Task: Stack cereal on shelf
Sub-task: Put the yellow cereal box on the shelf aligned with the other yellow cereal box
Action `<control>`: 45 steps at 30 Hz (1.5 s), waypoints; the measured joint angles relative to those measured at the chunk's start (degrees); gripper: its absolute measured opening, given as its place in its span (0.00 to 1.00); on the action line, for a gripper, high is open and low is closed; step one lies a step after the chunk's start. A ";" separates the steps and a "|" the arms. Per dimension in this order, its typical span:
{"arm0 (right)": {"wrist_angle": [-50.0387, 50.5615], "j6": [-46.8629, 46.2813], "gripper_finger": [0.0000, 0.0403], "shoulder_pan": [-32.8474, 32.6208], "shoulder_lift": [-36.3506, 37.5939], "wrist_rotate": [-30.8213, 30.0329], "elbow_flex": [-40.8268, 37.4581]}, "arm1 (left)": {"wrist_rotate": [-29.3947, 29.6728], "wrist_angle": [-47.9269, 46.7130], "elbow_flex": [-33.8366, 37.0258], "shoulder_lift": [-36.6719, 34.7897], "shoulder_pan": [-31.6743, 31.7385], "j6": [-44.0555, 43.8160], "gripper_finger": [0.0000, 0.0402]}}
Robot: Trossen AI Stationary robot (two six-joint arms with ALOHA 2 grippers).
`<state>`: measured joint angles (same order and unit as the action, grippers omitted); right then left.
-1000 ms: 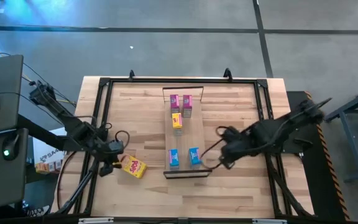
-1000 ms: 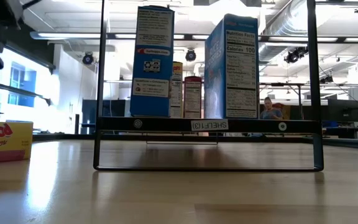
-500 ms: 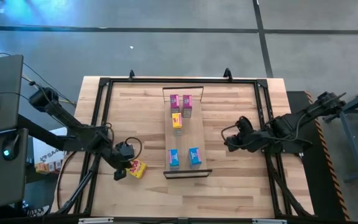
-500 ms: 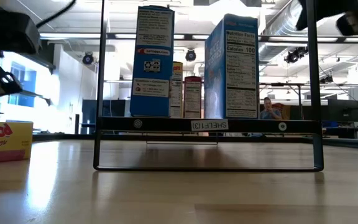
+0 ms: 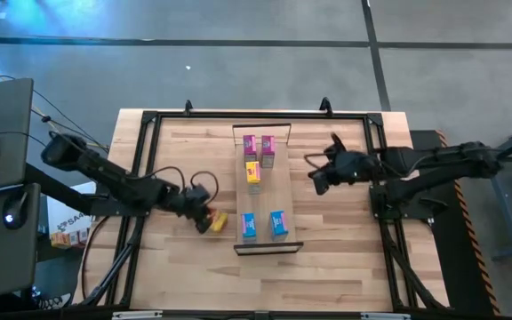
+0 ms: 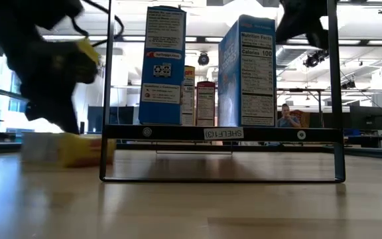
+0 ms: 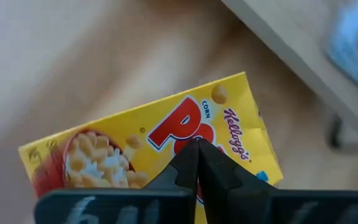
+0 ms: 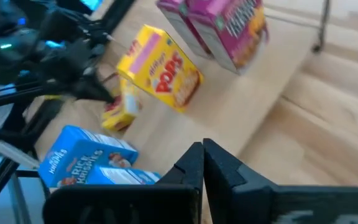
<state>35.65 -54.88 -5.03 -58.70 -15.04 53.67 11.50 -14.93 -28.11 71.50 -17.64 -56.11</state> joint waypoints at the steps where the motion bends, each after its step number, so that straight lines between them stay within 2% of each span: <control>1: -1.10 1.87 0.00 1.44 0.00 1.68 0.00 | 0.87 -0.12 0.04 -0.07 1.57 -0.19 0.00; 8: -6.37 8.88 0.00 8.60 -0.06 9.47 0.00 | 3.21 -0.01 0.16 -0.21 13.23 7.10 0.00; 11: -9.81 9.87 0.00 10.28 -0.71 11.53 0.00 | 1.00 -1.14 -1.19 -0.89 17.83 12.51 0.00; 16: -19.66 11.63 0.00 11.96 -3.22 13.88 0.04 | -2.81 -7.98 -6.81 -7.87 22.88 23.85 0.00; 19: -19.78 11.97 0.00 12.83 -6.96 14.83 2.91 | -2.76 -16.07 -8.99 -13.15 25.75 30.83 0.00; 24: -11.50 19.38 0.00 12.77 -17.88 15.96 15.86 | -3.95 -25.45 -7.04 -21.38 30.77 34.20 0.00; 28: -0.54 27.45 0.00 13.24 -28.50 17.57 30.10 | -6.10 -25.87 -3.13 -25.53 32.93 34.11 0.00; 32: 6.64 34.37 0.00 13.66 -39.23 20.79 43.38 | -7.12 -23.01 -0.53 -26.11 34.10 33.50 0.00; 35: 9.17 36.66 0.00 13.67 -46.11 22.64 51.83 | -9.36 -20.30 -0.13 -25.77 34.57 30.46 0.00; 38: 11.61 38.44 0.00 13.20 -52.35 23.19 59.10 | -9.23 -20.48 0.04 -25.00 34.57 28.05 0.00; 45: 15.19 39.97 0.00 10.40 -64.18 25.15 69.98 | -6.04 -20.03 0.02 -23.18 34.57 27.81 0.00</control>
<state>50.84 -14.92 5.38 -122.88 10.11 123.65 5.47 -34.96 -28.10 48.32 16.93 -28.30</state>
